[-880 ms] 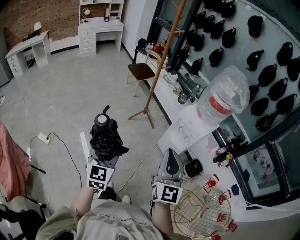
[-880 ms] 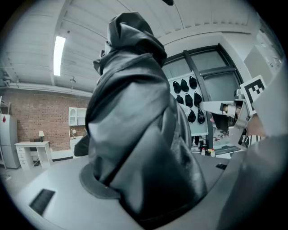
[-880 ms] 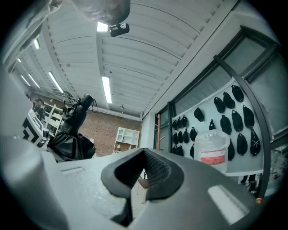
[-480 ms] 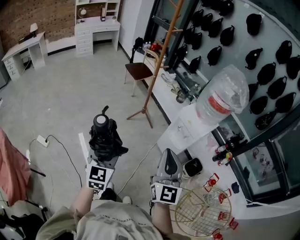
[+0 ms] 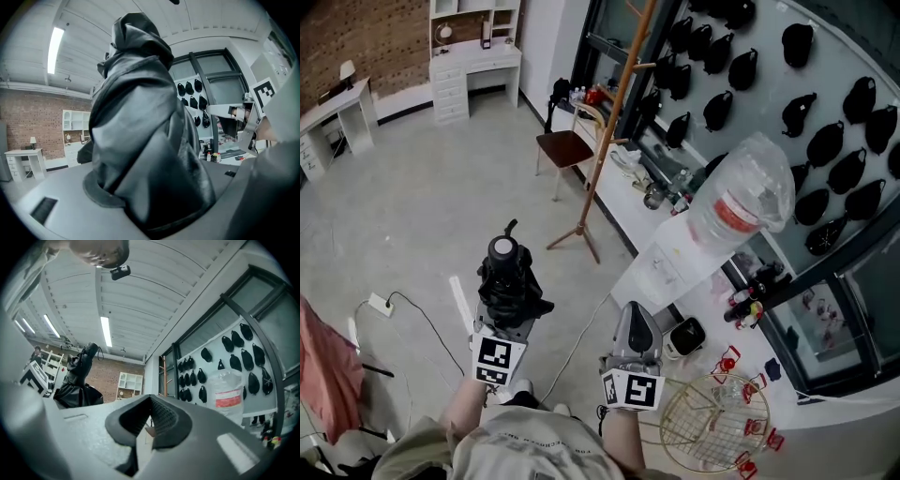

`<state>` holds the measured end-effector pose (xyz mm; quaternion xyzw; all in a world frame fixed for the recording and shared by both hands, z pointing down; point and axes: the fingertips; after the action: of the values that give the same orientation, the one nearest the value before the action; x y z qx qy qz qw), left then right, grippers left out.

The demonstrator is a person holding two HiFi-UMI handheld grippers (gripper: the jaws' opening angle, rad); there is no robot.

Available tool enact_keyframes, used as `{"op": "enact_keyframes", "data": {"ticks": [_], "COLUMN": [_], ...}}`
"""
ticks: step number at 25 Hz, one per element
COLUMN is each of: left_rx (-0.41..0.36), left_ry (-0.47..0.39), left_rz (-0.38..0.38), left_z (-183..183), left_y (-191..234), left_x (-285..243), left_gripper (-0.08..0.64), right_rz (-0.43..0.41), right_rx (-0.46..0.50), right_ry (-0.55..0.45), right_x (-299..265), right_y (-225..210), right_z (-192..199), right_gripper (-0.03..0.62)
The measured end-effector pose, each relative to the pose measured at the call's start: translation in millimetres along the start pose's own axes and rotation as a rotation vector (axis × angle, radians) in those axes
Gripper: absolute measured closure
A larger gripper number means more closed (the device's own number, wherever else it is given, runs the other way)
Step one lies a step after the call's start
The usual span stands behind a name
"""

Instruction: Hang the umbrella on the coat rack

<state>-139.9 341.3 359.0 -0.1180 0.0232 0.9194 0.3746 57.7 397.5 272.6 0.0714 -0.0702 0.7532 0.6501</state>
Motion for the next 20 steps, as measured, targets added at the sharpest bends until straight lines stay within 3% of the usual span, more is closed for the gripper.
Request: {"op": "enact_keyframes", "data": {"ticks": [2, 4, 5, 6, 9, 20], "left_rx": [-0.004, -0.005, -0.005, -0.003, 0.000, 0.037], "left_ry": [0.003, 0.005, 0.005, 0.003, 0.000, 0.017], "left_rz": [0.016, 0.029, 0.036, 0.042, 0.059, 0.075], "left_z": [0, -1, -1, -2, 0, 12], "left_y": [12, 27, 34, 41, 60, 93], "left_x": [-2, -2, -2, -2, -3, -35], "left_gripper": [0.272, 0.272, 0.272, 0.272, 0.272, 0.272], "right_rz": [-0.034, -0.084, -0.107, -0.124, -0.148, -0.136], "right_rx": [-0.067, -0.125, -0.143, -0.149, -0.127, -0.144], "right_ry": [0.022, 0.058, 0.073, 0.081, 0.076, 0.097], "right_x": [-9, -17, -21, -25, -33, -69], "right_y": [10, 24, 31, 38, 52, 55], "right_z": [6, 12, 14, 16, 17, 37], "right_gripper": [0.582, 0.445, 0.325, 0.270, 0.221, 0.218]}}
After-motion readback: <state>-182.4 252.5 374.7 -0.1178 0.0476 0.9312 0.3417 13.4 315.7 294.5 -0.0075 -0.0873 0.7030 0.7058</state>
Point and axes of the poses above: the fingertips, and each gripper's own axes: x backward along the fingers, y to its left, z out of its underside, and after that the axes turned 14 degrees about z, right-handed
